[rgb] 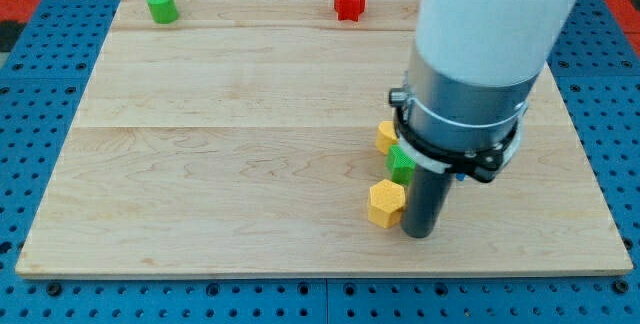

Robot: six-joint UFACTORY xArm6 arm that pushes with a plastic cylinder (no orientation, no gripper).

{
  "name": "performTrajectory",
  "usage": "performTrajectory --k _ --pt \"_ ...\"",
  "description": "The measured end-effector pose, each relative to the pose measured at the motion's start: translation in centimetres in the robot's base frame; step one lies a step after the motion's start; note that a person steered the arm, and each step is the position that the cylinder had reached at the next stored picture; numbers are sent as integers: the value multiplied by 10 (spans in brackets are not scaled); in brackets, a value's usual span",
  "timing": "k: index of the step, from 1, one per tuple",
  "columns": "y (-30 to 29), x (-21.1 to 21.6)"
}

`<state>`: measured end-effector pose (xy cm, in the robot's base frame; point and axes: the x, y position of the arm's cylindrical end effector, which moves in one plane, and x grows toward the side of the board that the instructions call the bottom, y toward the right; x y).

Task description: Slide the yellow hexagon towards the center left

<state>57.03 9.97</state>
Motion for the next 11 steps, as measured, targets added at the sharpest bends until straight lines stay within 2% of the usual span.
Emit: performTrajectory --k 1,2,3,5,7,11 --pt "0 -1" --pt "-40 -11" --pt "-52 -37" --pt "-135 -63" --pt "-142 -112" --pt "-147 -151"
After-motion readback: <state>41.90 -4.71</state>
